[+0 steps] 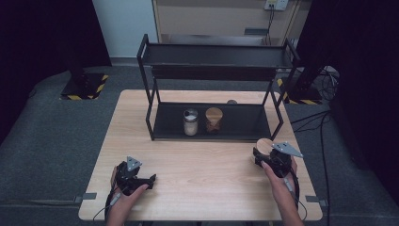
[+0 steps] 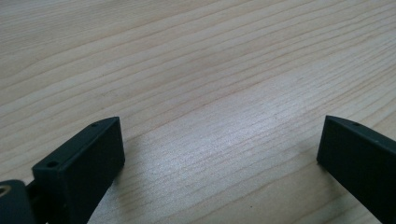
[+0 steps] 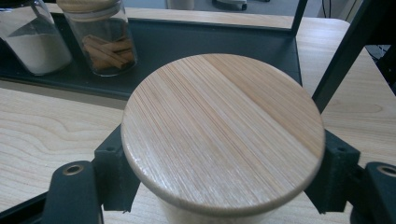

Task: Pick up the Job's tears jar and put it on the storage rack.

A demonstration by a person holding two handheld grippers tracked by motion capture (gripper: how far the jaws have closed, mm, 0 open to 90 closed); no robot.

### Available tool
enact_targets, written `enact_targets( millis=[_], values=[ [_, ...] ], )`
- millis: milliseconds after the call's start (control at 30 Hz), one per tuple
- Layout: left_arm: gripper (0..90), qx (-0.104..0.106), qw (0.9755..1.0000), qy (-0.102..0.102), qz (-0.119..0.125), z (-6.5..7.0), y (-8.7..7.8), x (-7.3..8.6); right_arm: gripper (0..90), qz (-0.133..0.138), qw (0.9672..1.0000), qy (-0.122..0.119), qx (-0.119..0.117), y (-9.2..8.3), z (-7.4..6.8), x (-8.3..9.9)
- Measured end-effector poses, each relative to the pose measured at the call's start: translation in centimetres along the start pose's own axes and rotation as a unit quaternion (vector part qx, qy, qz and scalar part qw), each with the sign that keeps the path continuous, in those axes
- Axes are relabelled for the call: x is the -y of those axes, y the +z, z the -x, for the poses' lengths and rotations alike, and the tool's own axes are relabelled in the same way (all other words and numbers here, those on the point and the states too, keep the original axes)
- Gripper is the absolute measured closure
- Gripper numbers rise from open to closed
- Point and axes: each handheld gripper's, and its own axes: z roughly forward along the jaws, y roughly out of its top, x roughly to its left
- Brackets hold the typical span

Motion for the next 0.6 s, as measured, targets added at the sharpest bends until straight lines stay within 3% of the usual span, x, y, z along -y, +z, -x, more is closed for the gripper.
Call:
enact_targets(
  millis=[600],
  values=[
    [0.0,0.0,1.0,0.0,0.0,0.0,0.0,0.0,26.0,-0.003,0.9994,-0.028,-0.019,0.0,-1.9,-1.3]
  ],
)
